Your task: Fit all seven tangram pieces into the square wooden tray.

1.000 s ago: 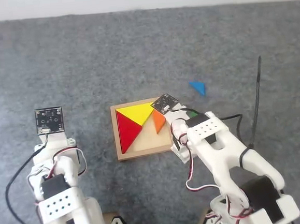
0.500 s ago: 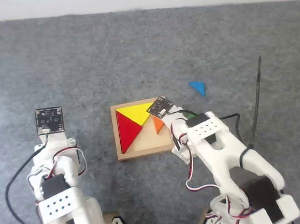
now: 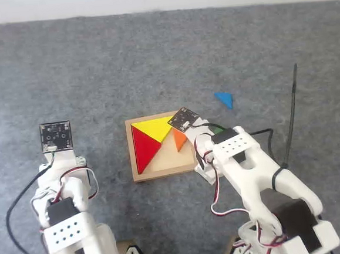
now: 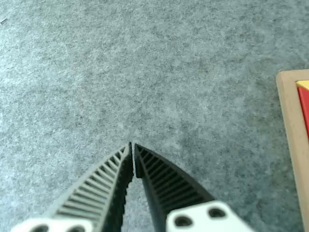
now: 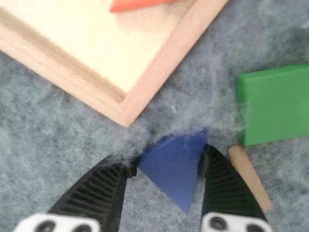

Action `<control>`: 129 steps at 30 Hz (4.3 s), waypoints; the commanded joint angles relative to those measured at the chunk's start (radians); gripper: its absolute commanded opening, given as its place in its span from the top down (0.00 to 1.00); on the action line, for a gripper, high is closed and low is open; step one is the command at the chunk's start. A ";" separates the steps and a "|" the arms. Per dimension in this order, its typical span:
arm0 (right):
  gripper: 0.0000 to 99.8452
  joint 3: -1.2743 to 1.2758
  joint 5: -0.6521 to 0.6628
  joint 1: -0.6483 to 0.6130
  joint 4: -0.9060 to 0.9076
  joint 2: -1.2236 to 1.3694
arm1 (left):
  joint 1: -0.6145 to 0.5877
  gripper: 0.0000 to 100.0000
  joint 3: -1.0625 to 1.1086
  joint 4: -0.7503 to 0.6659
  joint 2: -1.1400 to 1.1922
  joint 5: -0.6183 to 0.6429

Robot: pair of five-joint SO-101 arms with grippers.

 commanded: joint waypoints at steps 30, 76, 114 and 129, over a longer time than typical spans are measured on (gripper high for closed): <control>0.85 -0.411 0.809 -0.205 0.176 -0.004 | -0.003 0.99 -0.044 -0.002 0.003 -0.011; 0.69 -0.195 0.413 -0.237 0.064 -0.262 | -0.003 0.99 -0.036 -0.017 0.003 -0.012; 0.99 -0.476 0.054 -0.031 -0.045 0.298 | -0.003 0.99 -0.036 -0.015 0.003 -0.012; 0.99 -0.611 0.051 -0.113 0.173 0.199 | -0.003 0.99 -0.036 -0.015 0.003 -0.012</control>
